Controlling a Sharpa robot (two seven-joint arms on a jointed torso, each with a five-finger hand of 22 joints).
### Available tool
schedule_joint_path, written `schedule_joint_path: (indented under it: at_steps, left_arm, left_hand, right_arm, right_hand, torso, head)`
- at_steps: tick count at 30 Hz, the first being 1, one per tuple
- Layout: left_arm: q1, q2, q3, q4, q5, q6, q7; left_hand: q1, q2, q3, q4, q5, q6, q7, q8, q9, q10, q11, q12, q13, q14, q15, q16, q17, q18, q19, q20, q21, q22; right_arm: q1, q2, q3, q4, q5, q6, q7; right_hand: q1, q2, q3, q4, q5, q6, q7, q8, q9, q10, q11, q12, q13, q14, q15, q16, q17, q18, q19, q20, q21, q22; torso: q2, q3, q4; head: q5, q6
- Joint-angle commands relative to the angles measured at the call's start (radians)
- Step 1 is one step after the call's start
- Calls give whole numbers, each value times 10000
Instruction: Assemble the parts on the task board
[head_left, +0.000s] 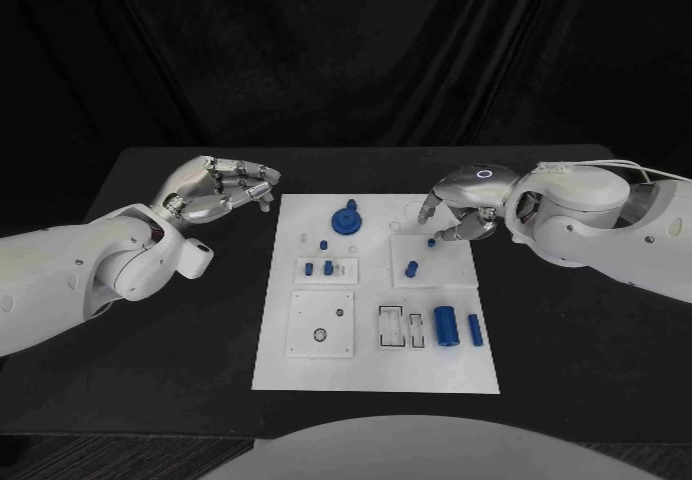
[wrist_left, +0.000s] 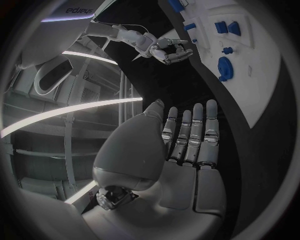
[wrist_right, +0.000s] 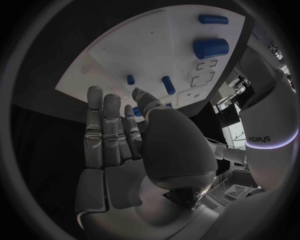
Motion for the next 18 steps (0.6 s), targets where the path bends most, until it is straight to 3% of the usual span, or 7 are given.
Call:
schedule_joint_path:
  at_steps: [1,4,10,13,15,17,18]
  left_arm:
    - [-25,3,7,27,661,538,1296]
    - [-48,-13,7,17,684,601,1271]
    - [-72,-27,6,2,699,641,1241]
    - [-82,-14,6,-19,701,696,1175]
    - [-87,-1,6,-36,702,727,1140]
    - [-94,8,6,-50,702,756,1111]
    - [-99,12,6,-57,702,764,1101]
  left_hand:
    - [68,105,-11,-52,75,-56,77,21,-18,-110,-1,85,-31,-38,17,-24,-30,-86,-30,50,-73,-24]
    - [105,140,-17,-69,125,-82,82,18,-24,-170,13,116,-49,-20,34,-11,-55,-83,-8,69,-110,-36]
    - [119,167,-20,-72,143,-66,72,35,-19,-203,19,135,-60,-34,37,-16,-73,-78,4,76,-131,-43]
    - [139,195,-16,-79,160,-55,70,46,-17,-230,26,149,-69,-45,40,-19,-88,-75,12,82,-148,-47]
    - [181,245,-4,-99,170,-8,70,82,-5,-267,37,179,-84,-62,47,-23,-112,-71,25,93,-177,-54]
    - [181,245,-4,-99,170,-8,70,82,-5,-267,37,179,-84,-62,47,-23,-112,-71,25,93,-177,-54]
    - [209,260,1,-117,175,-2,62,91,-3,-287,42,193,-92,-72,50,-25,-125,-68,31,98,-191,-58]
  right_arm:
    - [-93,49,5,-63,-220,163,-3]
    - [-159,93,5,-106,-222,120,-13]
    - [-295,116,5,-147,-367,-153,-100]
    - [-381,151,5,-169,-558,-245,-247]
    - [-432,172,5,-187,-648,-273,-333]
    - [-476,192,5,-209,-705,-311,-399]
    - [-498,200,5,-222,-727,-337,-422]
  right_hand:
    - [2,87,-40,-22,61,129,-36,-72,16,183,-4,-64,-97,77,-5,-5,-66,114,75,6,-42,19]
    - [-41,78,-63,-26,47,134,-32,-191,-29,542,-45,-127,-240,227,20,143,45,80,231,20,191,104]
    - [-176,49,-156,18,-157,152,16,-361,-102,975,-99,-256,-445,464,38,400,248,30,472,33,540,229]
    - [-204,57,-161,25,-117,142,12,-440,-139,1297,-150,-216,-482,541,17,476,304,26,550,22,607,266]
    - [-174,59,-104,-7,89,247,40,-446,-145,1541,-194,-186,-509,557,-13,461,274,32,579,-3,563,277]
    - [-153,58,-22,-31,242,347,28,-446,-146,1753,-216,-151,-528,583,-16,477,283,23,611,-15,569,299]
    - [-136,64,31,-45,312,408,39,-437,-140,1829,-224,-144,-538,595,-23,483,285,20,628,-21,581,311]
  torso:
    - [55,-65,30]
    - [85,-102,85]
    - [90,-106,104]
    - [59,-84,68]
    - [59,-100,50]
    - [57,-89,31]
    - [58,-100,47]
  head:
    - [-8,-1]
    - [-54,-1]
    - [-79,-1]
    - [-37,-1]
    - [-4,-1]
    - [41,-1]
    - [36,-1]
